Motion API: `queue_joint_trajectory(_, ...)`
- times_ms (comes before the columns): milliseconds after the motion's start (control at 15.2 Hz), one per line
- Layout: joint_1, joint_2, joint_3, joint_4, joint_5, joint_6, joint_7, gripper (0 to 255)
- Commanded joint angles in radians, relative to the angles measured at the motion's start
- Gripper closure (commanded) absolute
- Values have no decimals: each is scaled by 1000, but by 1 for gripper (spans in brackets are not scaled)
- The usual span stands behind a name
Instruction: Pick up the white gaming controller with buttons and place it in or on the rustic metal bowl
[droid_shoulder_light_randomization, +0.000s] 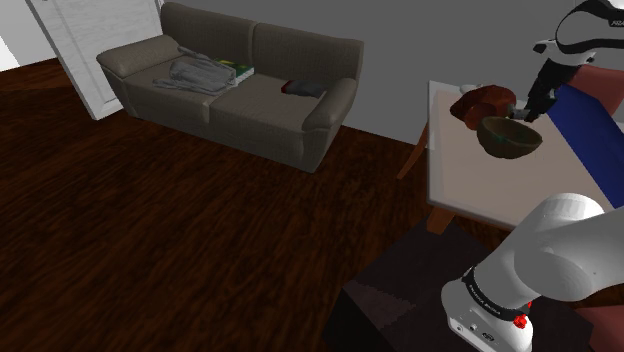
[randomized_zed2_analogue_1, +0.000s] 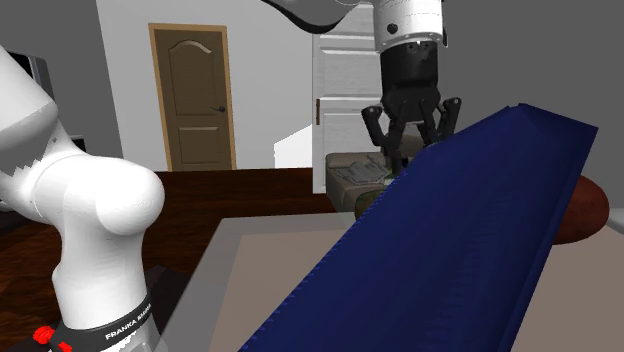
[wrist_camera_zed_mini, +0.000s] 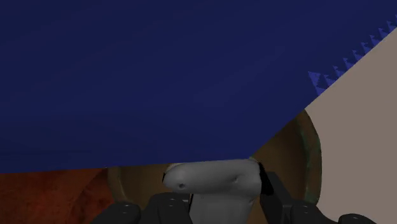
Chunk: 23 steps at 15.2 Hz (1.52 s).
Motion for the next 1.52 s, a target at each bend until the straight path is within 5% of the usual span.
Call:
queue_joint_trajectory(0, -3, 1, -13, -21, -7, 22, 3, 255)
queue_joint_trajectory(462, 1, 14, -63, -105, -32, 123, 20, 255)
queue_joint_trajectory(990, 1, 14, -63, -105, -32, 123, 20, 255)
queue_joint_trajectory(1056, 1, 14, -63, -105, -32, 123, 20, 0)
queue_joint_trajectory(1452, -3, 5, -41, -83, -25, 89, 19, 0)
